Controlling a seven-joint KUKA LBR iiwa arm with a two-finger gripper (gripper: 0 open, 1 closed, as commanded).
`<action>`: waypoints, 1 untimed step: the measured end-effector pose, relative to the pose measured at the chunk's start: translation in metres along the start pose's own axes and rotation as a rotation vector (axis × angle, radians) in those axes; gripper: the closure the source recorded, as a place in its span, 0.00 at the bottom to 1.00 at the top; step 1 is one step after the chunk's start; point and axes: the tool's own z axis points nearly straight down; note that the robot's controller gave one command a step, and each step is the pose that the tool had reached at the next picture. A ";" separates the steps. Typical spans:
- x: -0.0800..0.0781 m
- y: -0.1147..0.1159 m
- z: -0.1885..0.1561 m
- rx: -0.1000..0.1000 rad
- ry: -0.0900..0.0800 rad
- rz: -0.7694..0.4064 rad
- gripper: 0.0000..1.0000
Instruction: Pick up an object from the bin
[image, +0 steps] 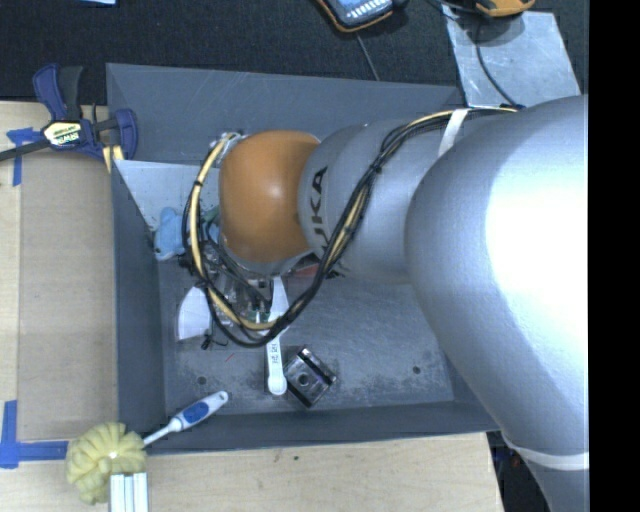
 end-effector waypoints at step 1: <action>0.008 -0.002 0.031 -0.005 -0.006 0.093 0.00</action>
Offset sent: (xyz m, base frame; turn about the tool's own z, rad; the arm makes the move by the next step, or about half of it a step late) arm -0.0046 -0.0004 -0.0309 0.0964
